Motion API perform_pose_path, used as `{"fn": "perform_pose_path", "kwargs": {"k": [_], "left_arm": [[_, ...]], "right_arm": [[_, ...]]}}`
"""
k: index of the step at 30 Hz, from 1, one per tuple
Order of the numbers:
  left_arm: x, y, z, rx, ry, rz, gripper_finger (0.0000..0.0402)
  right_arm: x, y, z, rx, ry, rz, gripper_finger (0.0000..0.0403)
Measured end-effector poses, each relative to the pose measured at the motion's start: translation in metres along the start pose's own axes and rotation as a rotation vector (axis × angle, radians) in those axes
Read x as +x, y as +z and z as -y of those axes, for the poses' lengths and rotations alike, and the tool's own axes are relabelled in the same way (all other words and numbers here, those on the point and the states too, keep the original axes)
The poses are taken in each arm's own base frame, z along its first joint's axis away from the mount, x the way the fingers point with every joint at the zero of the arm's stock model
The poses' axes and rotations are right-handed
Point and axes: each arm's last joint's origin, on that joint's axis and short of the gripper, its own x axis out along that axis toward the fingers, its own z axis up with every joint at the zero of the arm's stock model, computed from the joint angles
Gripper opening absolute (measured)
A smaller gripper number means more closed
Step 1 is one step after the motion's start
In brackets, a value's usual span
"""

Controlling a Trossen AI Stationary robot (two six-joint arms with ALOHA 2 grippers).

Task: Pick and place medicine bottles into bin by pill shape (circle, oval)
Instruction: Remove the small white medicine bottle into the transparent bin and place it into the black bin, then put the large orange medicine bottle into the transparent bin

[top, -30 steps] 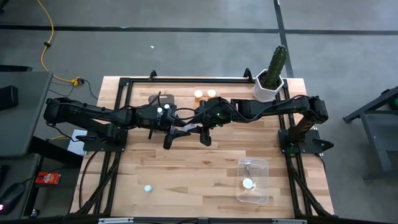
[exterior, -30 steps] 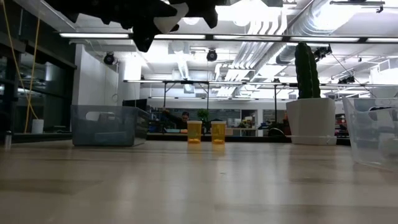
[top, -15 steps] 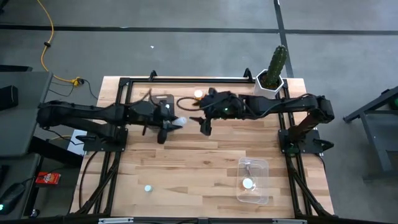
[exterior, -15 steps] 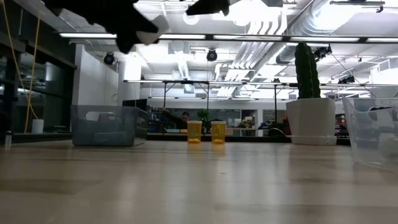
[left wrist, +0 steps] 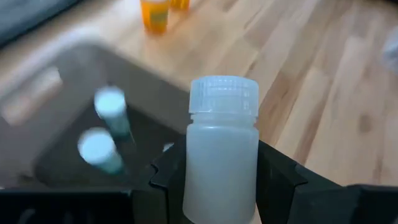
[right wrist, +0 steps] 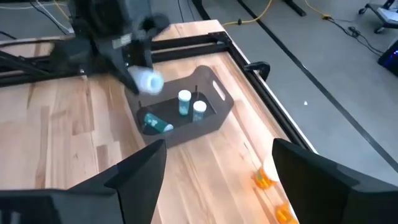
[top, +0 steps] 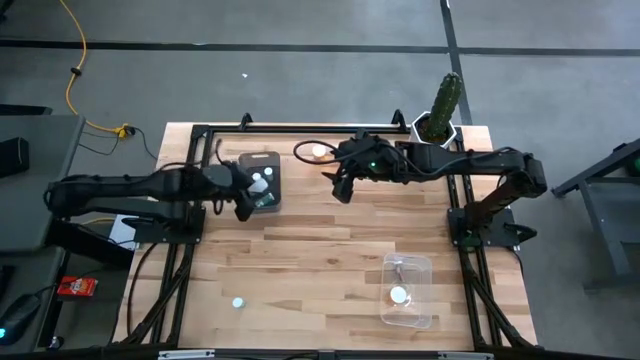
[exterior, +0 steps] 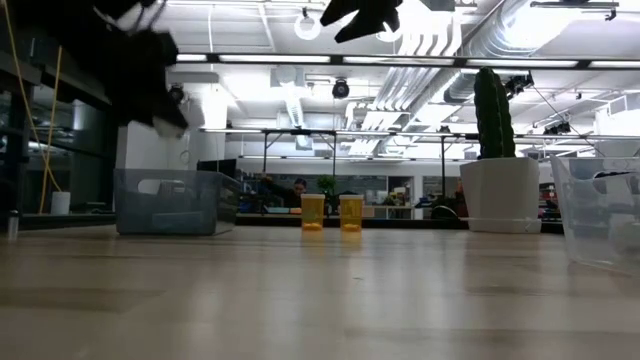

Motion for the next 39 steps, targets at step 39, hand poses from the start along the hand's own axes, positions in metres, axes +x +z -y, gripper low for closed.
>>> {"fn": "perform_pose_path", "kwargs": {"k": [39], "left_arm": [[0.043,0.048,-0.016,-0.075,-0.045,-0.233,0.0256]], "right_arm": [[0.002,-0.003,0.005,0.059,-0.054,-0.025,0.0287]]}}
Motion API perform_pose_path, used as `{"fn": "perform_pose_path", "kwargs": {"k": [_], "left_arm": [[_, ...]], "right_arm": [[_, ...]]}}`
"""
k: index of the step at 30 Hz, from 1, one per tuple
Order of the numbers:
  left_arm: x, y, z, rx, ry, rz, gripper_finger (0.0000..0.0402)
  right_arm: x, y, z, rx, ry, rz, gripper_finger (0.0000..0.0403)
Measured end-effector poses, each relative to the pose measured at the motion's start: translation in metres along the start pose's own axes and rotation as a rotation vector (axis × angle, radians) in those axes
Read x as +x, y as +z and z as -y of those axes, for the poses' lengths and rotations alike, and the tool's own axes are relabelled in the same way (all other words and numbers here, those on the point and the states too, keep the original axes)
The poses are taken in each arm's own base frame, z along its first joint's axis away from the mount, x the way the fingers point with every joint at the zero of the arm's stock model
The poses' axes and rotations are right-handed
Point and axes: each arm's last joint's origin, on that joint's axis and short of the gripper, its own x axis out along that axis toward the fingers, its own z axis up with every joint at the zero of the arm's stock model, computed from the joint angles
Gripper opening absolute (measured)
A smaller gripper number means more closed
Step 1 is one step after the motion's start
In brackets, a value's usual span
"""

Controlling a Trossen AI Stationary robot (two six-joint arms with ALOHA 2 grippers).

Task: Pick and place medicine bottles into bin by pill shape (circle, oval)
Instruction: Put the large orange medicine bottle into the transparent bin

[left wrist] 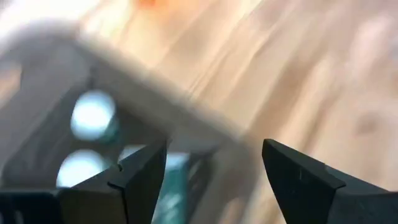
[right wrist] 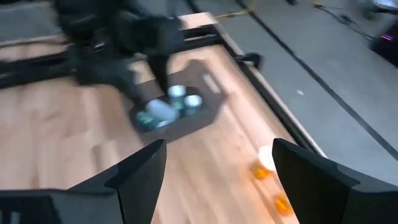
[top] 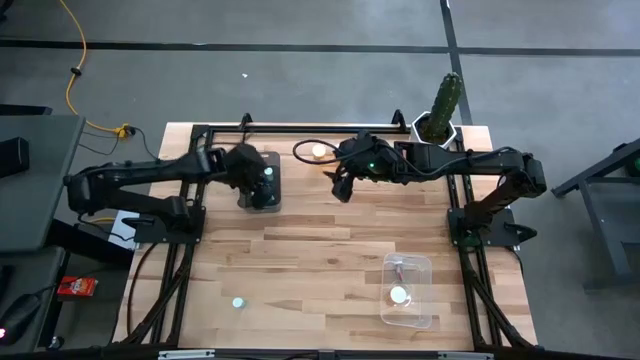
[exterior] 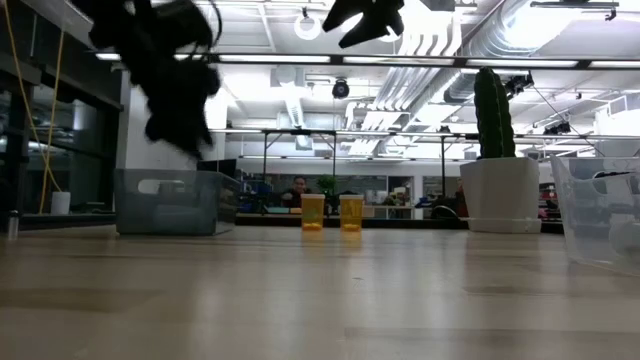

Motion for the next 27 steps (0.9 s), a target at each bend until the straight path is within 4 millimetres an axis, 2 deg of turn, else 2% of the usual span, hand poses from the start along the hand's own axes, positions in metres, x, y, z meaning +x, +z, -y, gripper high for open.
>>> {"fn": "perform_pose_path", "kwargs": {"k": [3,6,9,12,16,21,27], "left_arm": [[-0.032,0.023,0.013,0.026,-0.101,0.172,0.0254],[-0.07,0.039,0.025,0.064,-0.216,0.475,0.025],[-0.103,0.041,0.031,0.056,-0.279,0.754,0.0248],[-0.124,0.035,0.032,0.019,-0.304,0.899,0.0246],[-0.139,0.028,0.032,0.012,-0.32,0.952,0.0246],[-0.141,0.026,0.033,-0.009,-0.33,0.953,0.0245],[-0.137,0.027,0.033,-0.013,-0.323,0.941,0.0245]], "right_arm": [[0.005,0.001,0.018,0.109,-0.077,-0.002,0.0287],[0.012,0.002,0.042,0.248,-0.121,-0.008,0.0287],[0.026,-0.003,0.067,0.376,-0.173,-0.053,0.0287],[0.047,-0.012,0.088,0.453,-0.228,-0.109,0.0287],[0.089,-0.033,0.103,0.521,-0.235,-0.228,0.0287],[0.132,-0.062,0.11,0.563,-0.3,-0.343,0.0287],[0.159,-0.084,0.112,0.567,-0.347,-0.404,0.0287]]}}
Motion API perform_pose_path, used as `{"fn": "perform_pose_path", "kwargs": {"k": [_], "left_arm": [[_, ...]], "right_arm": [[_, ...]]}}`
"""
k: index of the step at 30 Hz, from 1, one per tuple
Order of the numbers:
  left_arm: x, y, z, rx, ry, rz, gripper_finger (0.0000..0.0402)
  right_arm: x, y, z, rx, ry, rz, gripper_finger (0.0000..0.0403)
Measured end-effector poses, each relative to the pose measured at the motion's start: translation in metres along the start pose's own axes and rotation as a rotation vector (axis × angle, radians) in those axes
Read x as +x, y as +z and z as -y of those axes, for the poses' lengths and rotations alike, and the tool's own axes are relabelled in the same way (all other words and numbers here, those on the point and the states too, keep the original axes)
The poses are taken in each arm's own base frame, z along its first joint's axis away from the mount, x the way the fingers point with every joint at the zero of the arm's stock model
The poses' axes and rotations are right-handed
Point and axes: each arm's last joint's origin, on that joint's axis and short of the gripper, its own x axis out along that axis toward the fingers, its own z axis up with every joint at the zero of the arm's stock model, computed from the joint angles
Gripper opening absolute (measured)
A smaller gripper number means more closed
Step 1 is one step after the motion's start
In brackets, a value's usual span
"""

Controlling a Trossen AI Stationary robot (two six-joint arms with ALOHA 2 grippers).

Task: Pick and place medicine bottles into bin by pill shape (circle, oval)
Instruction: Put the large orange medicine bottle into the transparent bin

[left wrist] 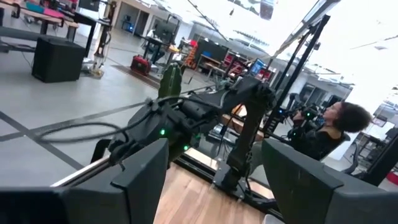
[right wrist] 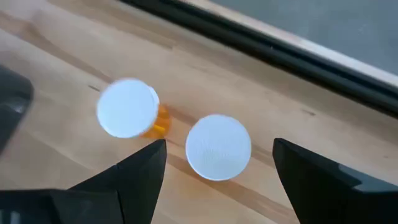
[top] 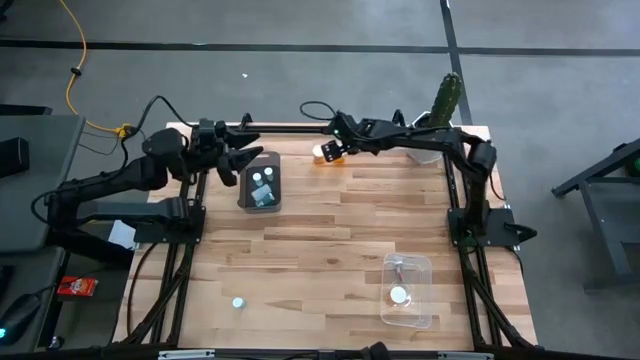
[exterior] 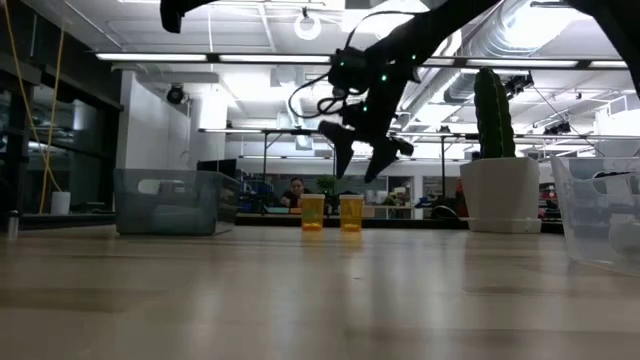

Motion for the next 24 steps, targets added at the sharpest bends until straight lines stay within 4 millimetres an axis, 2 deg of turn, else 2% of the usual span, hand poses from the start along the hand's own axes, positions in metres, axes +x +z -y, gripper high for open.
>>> {"fn": "perform_pose_path", "kwargs": {"k": [14,24], "left_arm": [[0.005,-0.003,-0.001,0.0,0.011,-0.016,0.0245],[0.005,-0.003,-0.001,0.0,0.014,-0.014,0.0245]], "right_arm": [[0.034,-0.01,-0.004,-0.003,-0.052,-0.007,0.0287],[0.037,-0.008,-0.002,-0.01,-0.052,0.001,0.0278]]}}
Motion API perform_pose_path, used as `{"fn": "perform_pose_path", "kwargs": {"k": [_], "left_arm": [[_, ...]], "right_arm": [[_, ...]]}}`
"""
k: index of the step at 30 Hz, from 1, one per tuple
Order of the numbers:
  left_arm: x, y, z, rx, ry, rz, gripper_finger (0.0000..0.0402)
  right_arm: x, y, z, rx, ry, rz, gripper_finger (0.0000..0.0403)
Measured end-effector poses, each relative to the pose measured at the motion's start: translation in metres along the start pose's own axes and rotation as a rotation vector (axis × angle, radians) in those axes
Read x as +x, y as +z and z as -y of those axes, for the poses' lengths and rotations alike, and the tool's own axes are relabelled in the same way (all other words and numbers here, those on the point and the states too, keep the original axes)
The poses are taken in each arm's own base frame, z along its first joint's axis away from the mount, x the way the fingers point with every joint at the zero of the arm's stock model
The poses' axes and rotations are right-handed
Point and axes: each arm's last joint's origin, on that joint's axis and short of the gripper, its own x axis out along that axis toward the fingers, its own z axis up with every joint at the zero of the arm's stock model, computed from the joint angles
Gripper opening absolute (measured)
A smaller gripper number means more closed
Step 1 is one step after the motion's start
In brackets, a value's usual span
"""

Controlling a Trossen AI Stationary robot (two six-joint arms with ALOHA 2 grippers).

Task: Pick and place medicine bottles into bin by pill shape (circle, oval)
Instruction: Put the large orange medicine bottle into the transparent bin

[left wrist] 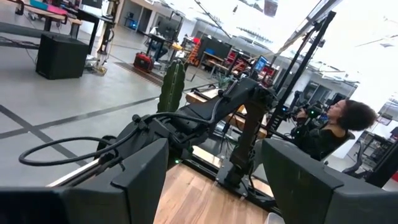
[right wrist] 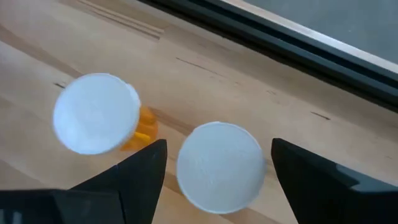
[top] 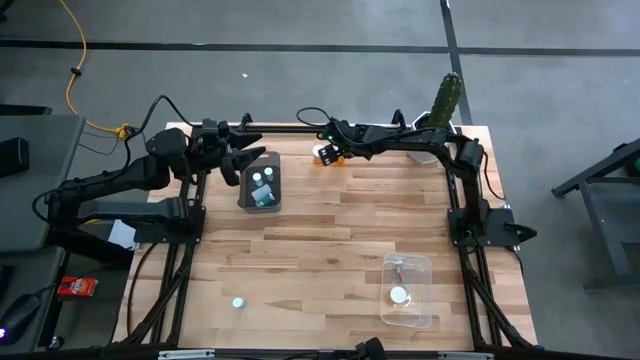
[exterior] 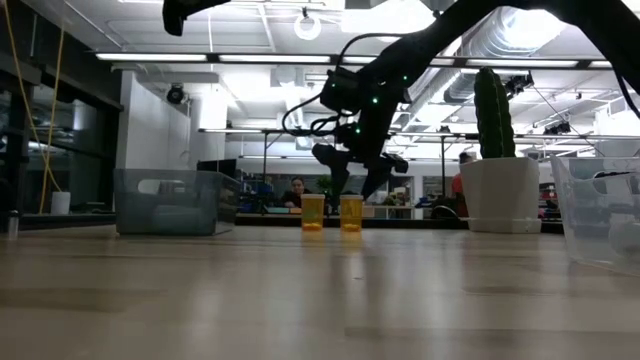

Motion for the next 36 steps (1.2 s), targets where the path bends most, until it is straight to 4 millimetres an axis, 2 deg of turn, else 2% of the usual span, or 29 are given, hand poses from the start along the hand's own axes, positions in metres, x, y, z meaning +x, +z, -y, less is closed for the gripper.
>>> {"fn": "perform_pose_path", "kwargs": {"k": [8,18,27,29,31,36], "left_arm": [[0.0,0.0,0.0,0.0,0.0,0.0,0.0245],[0.0,0.0,0.0,-0.005,0.0,0.0,0.0245],[0.0,0.0,0.0,-0.006,0.0,0.0,0.0245],[0.0,0.0,0.0,-0.006,0.0,0.0,0.0245],[0.0,0.0,0.0,-0.005,0.0,0.0,0.0245],[0.0,0.0,0.0,0.001,0.0,-0.001,0.0245]], "right_arm": [[0.016,-0.008,-0.001,0.037,-0.003,-0.052,0.0241],[0.015,-0.005,-0.001,0.035,-0.029,-0.007,0.021],[0.012,-0.003,-0.001,-0.032,-0.024,0.002,0.0205],[0.004,-0.002,0.0,-0.082,-0.024,0.005,0.0204],[-0.012,0.0,0.0,-0.15,-0.026,0.01,0.0204],[-0.071,-0.005,-0.008,-0.356,-0.01,0.034,0.0204]]}}
